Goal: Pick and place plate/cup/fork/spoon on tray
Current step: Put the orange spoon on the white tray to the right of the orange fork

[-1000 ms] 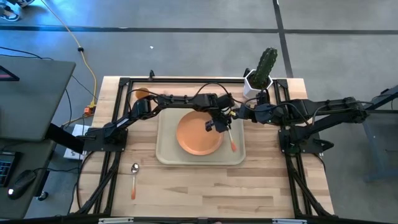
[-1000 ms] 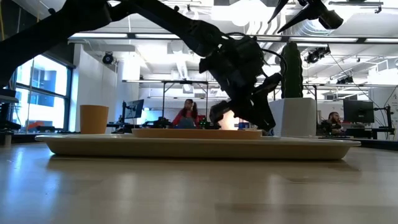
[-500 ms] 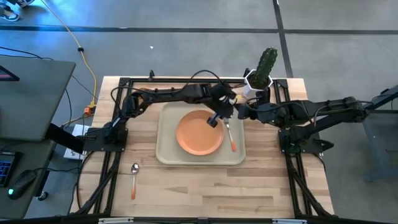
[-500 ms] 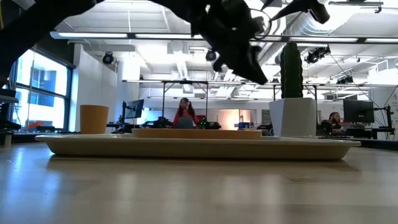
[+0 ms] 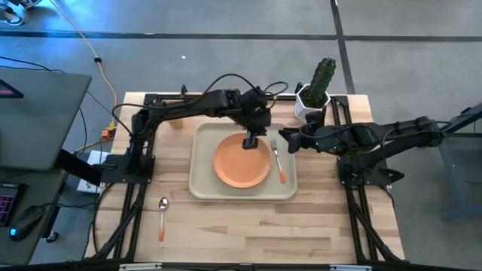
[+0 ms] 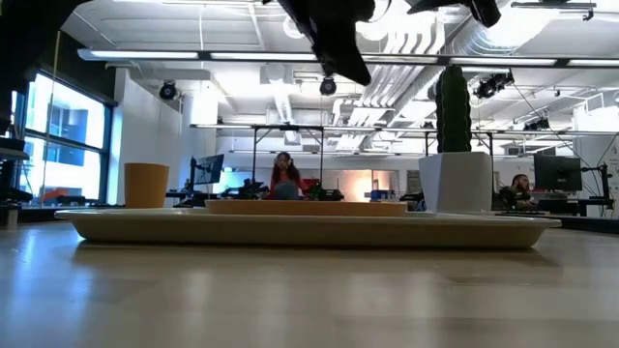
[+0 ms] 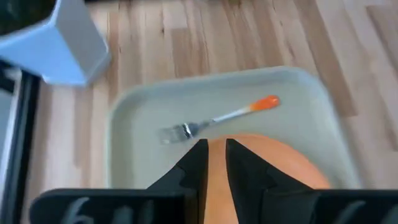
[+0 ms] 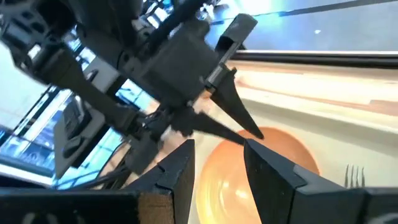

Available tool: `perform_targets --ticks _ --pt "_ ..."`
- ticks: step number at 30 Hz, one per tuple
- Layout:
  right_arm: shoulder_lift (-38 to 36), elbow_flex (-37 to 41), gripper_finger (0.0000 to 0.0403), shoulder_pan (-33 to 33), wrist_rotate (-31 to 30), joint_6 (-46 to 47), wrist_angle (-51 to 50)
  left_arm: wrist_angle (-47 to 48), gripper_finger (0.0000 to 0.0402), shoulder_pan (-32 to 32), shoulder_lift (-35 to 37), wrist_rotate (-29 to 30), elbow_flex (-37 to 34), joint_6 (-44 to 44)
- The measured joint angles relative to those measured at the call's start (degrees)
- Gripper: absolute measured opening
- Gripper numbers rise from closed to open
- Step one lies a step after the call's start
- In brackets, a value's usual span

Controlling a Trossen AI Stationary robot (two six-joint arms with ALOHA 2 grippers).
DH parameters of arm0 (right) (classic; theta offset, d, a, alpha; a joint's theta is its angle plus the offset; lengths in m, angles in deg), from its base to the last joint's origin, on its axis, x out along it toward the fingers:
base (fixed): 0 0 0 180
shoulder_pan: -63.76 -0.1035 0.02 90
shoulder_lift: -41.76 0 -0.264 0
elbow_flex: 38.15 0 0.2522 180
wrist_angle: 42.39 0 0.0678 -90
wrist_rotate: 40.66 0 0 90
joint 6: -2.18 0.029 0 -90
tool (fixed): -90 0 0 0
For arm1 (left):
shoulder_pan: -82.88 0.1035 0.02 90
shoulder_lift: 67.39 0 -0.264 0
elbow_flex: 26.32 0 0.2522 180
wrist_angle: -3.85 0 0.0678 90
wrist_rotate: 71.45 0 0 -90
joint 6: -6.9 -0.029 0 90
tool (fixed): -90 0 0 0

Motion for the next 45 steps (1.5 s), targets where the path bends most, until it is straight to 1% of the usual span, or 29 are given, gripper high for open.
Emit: perform_targets --ticks 4,6,10,12,14,17,19,22,24,26,29,32,35,38,41,45 --pt "0.0 0.0 0.0131 -2.7 -0.5 0.0 -1.2 -0.3 0.0021 0.2 4.8 -1.3 -8.4 7.2" --pt "0.0 0.0 0.0131 -4.4 -1.2 0.5 -1.8 -0.5 0.0011 0.2 8.5 -1.2 -14.7 10.6" --pt "0.8 0.0 0.0131 -7.4 -1.6 1.5 -1.9 -6.8 0.0001 -1.4 18.7 0.1 -29.0 18.4" --pt "1.9 0.0 0.0131 -8.7 -1.5 2.7 -2.1 -11.0 0.0001 -3.2 24.1 2.2 -35.5 23.5" --pt "3.4 0.0 0.0131 -9.5 -1.5 3.8 -1.8 -13.4 0.0000 -5.5 29.4 5.4 -40.7 28.4" --pt "6.9 0.0 0.0131 -10.0 -0.4 5.0 -0.3 -15.8 0.0000 -9.7 36.2 12.2 -45.8 35.6" --pt "9.5 0.0 0.0131 -10.0 1.1 4.6 2.3 -16.0 0.0000 -13.2 39.7 17.2 -48.0 40.3" --pt "13.8 0.0 0.0131 -9.2 5.2 1.4 8.9 -15.0 0.0000 -18.6 43.5 23.9 -50.3 47.3" --pt "16.5 0.0 0.0131 -8.7 8.2 -0.8 13.8 -13.3 0.0000 -21.9 45.3 27.5 -51.4 52.1" --pt "18.6 0.0 0.0131 -8.5 10.1 -2.0 17.8 -11.9 0.0000 -25.0 46.4 29.8 -52.8 57.1" --pt "20.6 0.0 0.0131 -8.5 11.4 -2.6 22.7 -7.0 0.0000 -29.2 47.1 31.8 -53.8 63.5" --pt "21.5 0.0 0.0131 -8.5 11.3 -1.4 25.9 -1.8 0.0000 -32.4 47.0 33.6 -53.7 67.2" --pt "22.2 0.0 0.0131 -8.4 10.4 1.1 27.6 2.2 0.0001 -34.1 47.2 34.7 -53.7 69.7" --pt "23.9 -0.2 0.0131 -6.7 10.8 2.8 28.7 6.8 0.0001 -34.6 48.4 34.7 -53.7 70.5" --pt "27.8 -2.6 0.0131 -4.6 12.2 5.1 28.6 12.9 0.0001 -34.6 51.1 34.7 -53.7 70.5" --pt "35.5 -10.2 0.0131 -3.4 13.2 4.8 28.2 19.2 0.0001 -35.1 56.3 35.0 -53.7 70.4"
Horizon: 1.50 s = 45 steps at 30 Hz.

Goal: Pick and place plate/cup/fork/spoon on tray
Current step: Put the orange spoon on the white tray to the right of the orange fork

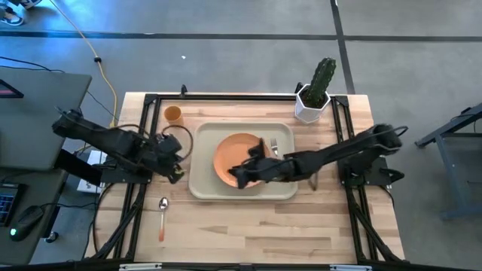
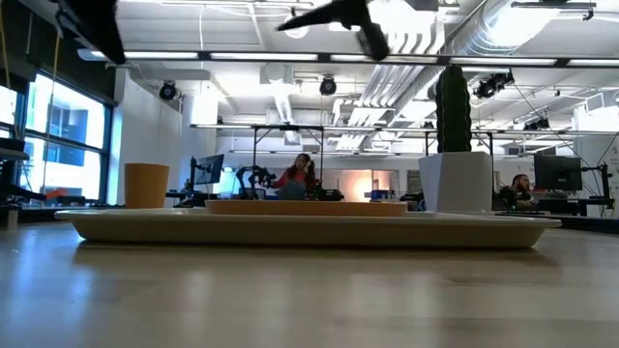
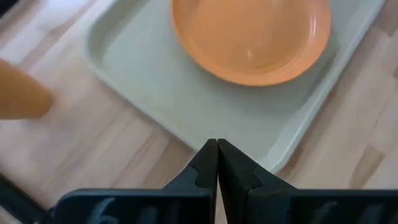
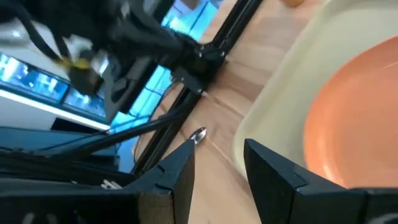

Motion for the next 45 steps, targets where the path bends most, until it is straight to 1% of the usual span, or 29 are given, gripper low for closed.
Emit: perform_targets --ticks 4,10,15,20,23,26,30,32,35,39,45 --pt "8.1 -10.0 0.0131 0.9 2.0 -0.5 -3.7 3.0 0.0001 -2.7 5.9 0.7 0.0 1.0" --pt "18.1 -25.7 0.0131 2.3 5.2 -3.4 -9.9 4.3 0.0001 -6.6 13.0 2.9 0.0 -2.2" --pt "25.0 -37.9 0.0131 3.0 5.6 -3.9 -18.8 6.8 0.0001 -8.4 16.3 4.2 0.0 -2.4" --pt "31.9 -47.4 0.0131 3.4 5.7 -3.7 -21.4 9.7 0.0001 -9.7 19.2 7.4 -0.5 -0.5" --pt "36.1 -52.3 0.0131 3.8 6.9 -2.9 -21.5 9.4 0.0001 -10.4 22.0 6.4 -3.4 1.4" --pt "40.2 -56.8 0.0131 4.3 9.6 -2.2 -21.8 9.5 0.0001 -11.1 25.2 3.1 -7.7 4.7" --pt "44.1 -60.9 0.0131 4.7 11.4 -1.4 -21.5 8.8 0.0001 -12.1 29.3 -2.1 -13.1 9.4" --pt "44.2 -59.5 0.0131 4.9 11.7 -1.2 -18.6 7.9 0.0001 -12.5 30.8 -4.0 -15.1 11.2" --pt "44.2 -58.8 0.0131 5.5 11.8 -1.2 -20.0 5.0 0.0001 -13.0 32.7 -6.5 -17.5 11.6" --pt "44.2 -58.8 0.0131 6.4 11.7 -3.8 -23.1 2.4 0.0001 -13.7 33.5 -6.9 -19.1 11.6" --pt "45.1 -58.8 0.0131 7.9 11.6 -11.0 -23.2 1.7 0.0001 -13.9 33.6 -6.9 -19.4 11.6"
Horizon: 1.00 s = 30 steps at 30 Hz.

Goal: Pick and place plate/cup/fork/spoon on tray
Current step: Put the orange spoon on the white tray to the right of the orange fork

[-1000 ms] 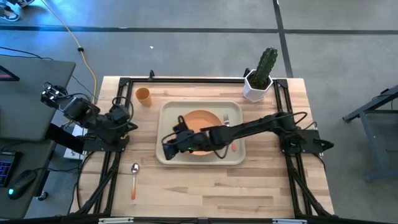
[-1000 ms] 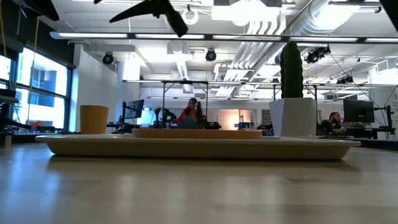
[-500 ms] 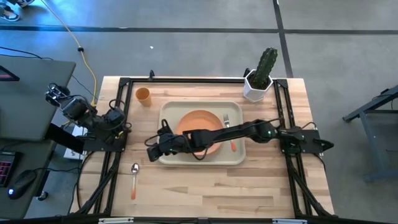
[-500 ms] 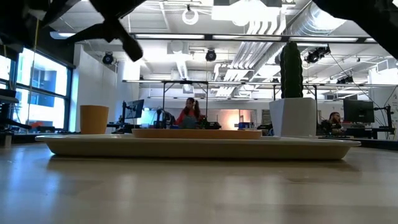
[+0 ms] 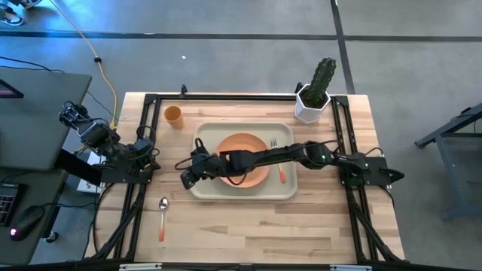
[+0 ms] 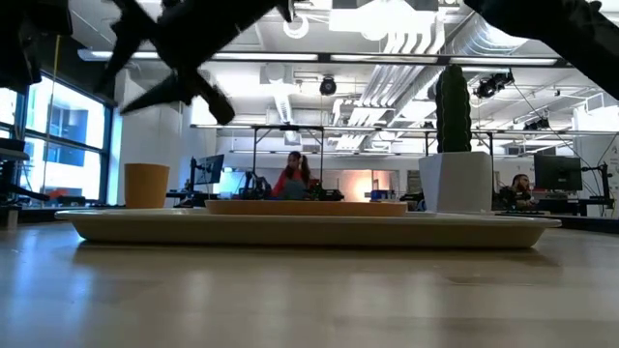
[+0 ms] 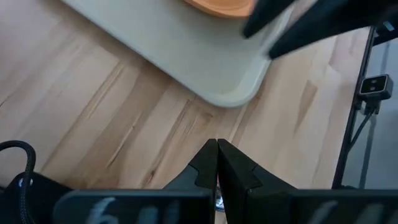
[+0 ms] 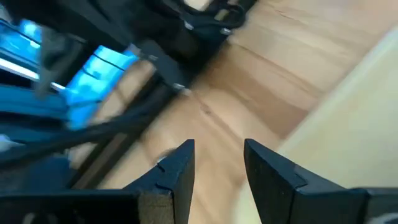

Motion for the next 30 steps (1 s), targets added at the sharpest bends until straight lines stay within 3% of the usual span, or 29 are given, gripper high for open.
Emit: perform_targets --ticks 4,10,13,16,22,26,30 --pt "1.2 0.1 0.0133 -0.1 0.5 -3.9 3.9 0.0 0.0001 0.0 0.0 -2.5 1.8 0.3" --pt "2.9 -0.4 0.0163 -1.1 1.4 -9.7 20.4 0.1 0.0001 0.0 0.0 -2.9 7.0 1.4" --pt "3.2 -0.4 0.0180 -1.2 -2.1 -11.5 15.9 1.2 0.0001 0.0 0.0 -2.9 7.4 0.1" --pt "3.8 -0.4 0.0186 -0.6 -3.1 -11.7 10.5 1.5 0.0001 0.0 -0.1 -6.6 5.1 1.0" --pt "3.4 -0.4 0.0188 -0.7 -8.5 -6.0 1.4 -10.8 0.0008 0.0 -1.8 -15.4 -4.5 7.1" --pt "1.1 -0.4 0.0188 -1.4 -12.9 -2.5 -4.7 -18.8 0.0030 -1.2 -5.7 -17.1 -9.6 12.0" --pt "-4.0 -0.4 0.0188 -1.7 -13.6 -4.5 -13.2 -18.1 0.0043 -3.5 -11.4 -17.4 -10.5 19.5"
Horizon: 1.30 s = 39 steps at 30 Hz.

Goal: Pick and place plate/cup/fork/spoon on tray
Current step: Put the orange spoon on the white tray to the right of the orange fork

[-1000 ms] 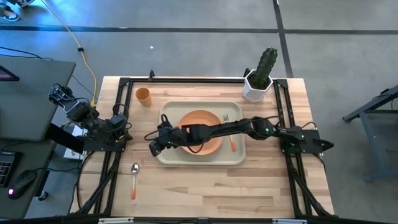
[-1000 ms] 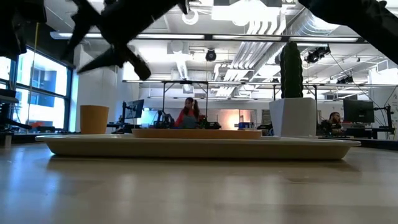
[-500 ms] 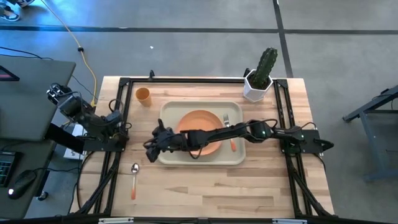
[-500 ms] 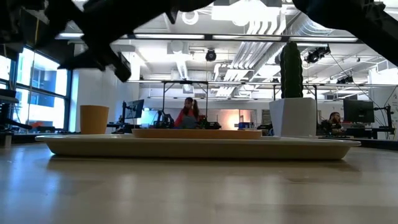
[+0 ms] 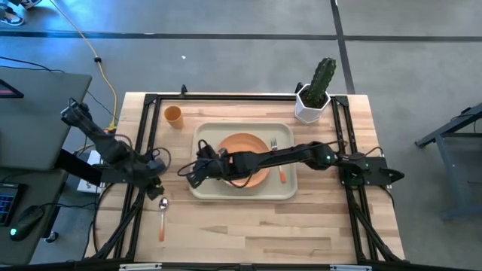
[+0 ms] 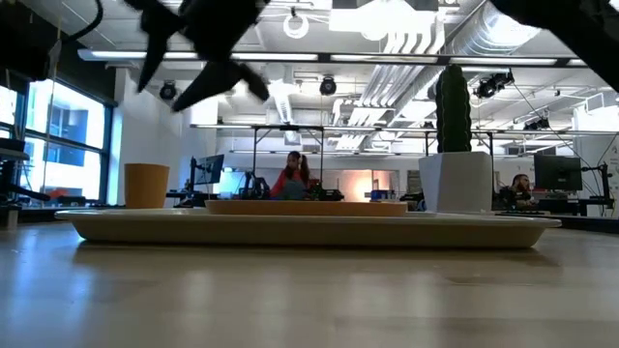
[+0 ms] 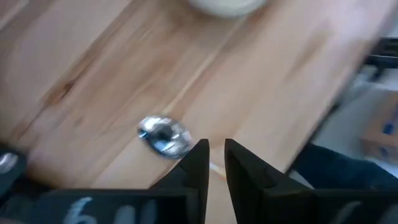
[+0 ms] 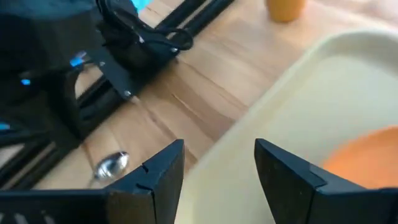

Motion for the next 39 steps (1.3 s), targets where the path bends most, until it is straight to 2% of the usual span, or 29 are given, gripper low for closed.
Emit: perform_targets --ticks 8,11,14,18,23,26,29,36,39 --pt "-9.0 0.0 0.0188 2.9 -1.7 -7.5 -29.0 -3.9 0.0044 -4.9 -12.7 3.5 0.1 13.3" --pt "-10.8 0.1 0.0188 3.8 -2.0 -9.3 -34.7 -6.3 0.0044 -5.5 -16.5 4.0 0.5 15.7" --pt "-12.3 1.9 0.0188 3.8 -2.1 -11.1 -35.7 -7.4 0.0044 -5.5 -19.1 4.9 1.9 17.7" --pt "-14.8 10.6 0.0188 3.8 1.8 -12.4 -29.9 -7.5 0.0044 -5.5 -21.5 6.7 4.9 17.8" --pt "-21.0 27.6 0.0188 3.0 12.9 -12.7 -10.1 -6.8 0.0044 -5.5 -22.7 9.1 9.6 14.5" --pt "-26.5 37.3 0.0188 2.1 15.7 -9.7 -0.4 -5.5 0.0044 -5.6 -24.0 9.4 11.6 15.3" --pt "-33.8 46.4 0.0188 0.9 12.6 -6.0 5.3 -4.6 0.0044 -6.8 -27.0 9.2 11.6 18.3" --pt "-51.9 65.6 0.0188 -0.4 3.9 2.0 7.0 -4.1 0.0044 -10.8 -36.1 -5.4 11.6 30.0" --pt "-58.5 72.7 0.0188 -0.5 2.5 5.4 8.5 -4.6 0.0045 -12.1 -39.1 -6.5 11.6 33.4"
